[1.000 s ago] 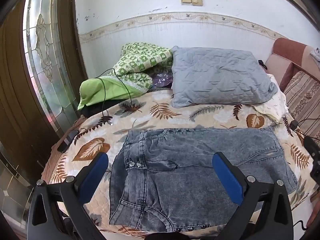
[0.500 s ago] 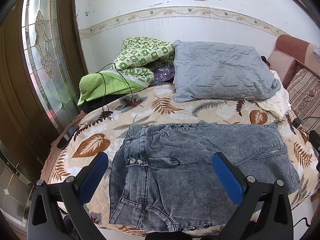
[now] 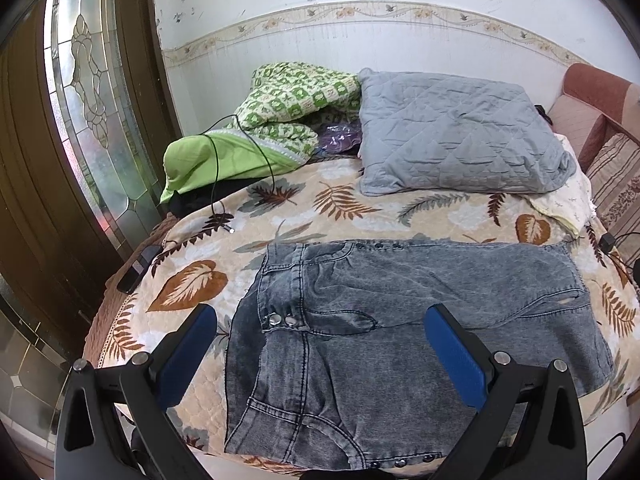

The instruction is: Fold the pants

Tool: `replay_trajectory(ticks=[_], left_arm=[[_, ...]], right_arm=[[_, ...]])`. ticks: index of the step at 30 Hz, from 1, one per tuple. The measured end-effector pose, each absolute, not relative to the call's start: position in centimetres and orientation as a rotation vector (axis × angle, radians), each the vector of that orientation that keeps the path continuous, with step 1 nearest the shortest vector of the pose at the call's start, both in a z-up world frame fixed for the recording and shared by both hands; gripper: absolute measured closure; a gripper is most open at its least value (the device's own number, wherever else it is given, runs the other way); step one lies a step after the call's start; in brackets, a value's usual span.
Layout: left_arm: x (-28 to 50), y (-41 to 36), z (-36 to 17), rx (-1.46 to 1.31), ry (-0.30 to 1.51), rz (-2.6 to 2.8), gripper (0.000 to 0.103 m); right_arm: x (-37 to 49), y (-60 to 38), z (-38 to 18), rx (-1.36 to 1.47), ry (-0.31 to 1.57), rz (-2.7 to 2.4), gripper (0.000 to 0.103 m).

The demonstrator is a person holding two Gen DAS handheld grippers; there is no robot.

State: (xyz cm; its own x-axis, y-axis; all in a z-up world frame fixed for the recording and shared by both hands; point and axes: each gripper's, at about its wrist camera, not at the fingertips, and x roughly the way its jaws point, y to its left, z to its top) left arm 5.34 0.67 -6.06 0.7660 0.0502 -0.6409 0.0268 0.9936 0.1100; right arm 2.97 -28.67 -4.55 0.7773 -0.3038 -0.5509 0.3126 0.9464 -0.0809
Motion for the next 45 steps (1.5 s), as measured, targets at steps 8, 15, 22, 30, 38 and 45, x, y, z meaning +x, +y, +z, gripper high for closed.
replay_trajectory(ticks=[8, 15, 22, 30, 38, 45], left_arm=[[8.5, 3.1, -9.0, 0.121, 0.768, 0.083, 0.0], [11.7, 8.0, -13.1, 0.101, 0.872, 0.224, 0.0], [11.9, 8.7, -13.3, 0.099, 0.842, 0.258, 0.0], [11.6, 6.3, -10.9, 0.14, 0.764, 0.204, 0.0], [12.6, 5.8, -9.6, 0.157, 0.713, 0.197, 0.0], [12.7, 8.4, -9.4, 0.124, 0.685, 0.239, 0.0]], right_arm=[[5.2, -28.8, -6.6, 0.019, 0.642, -0.302, 0.0], [6.4, -32.4, -13.8, 0.057, 0.751, -0.233, 0.0], [6.1, -37.3, -19.9, 0.181, 0.873, -0.239, 0.0], [6.7, -36.5, -17.3, 0.12, 0.801, -0.233, 0.0], [8.8, -34.2, -15.4, 0.073, 0.779, -0.189, 0.0], [11.0, -33.0, -15.2, 0.043, 0.784, -0.172, 0.0]])
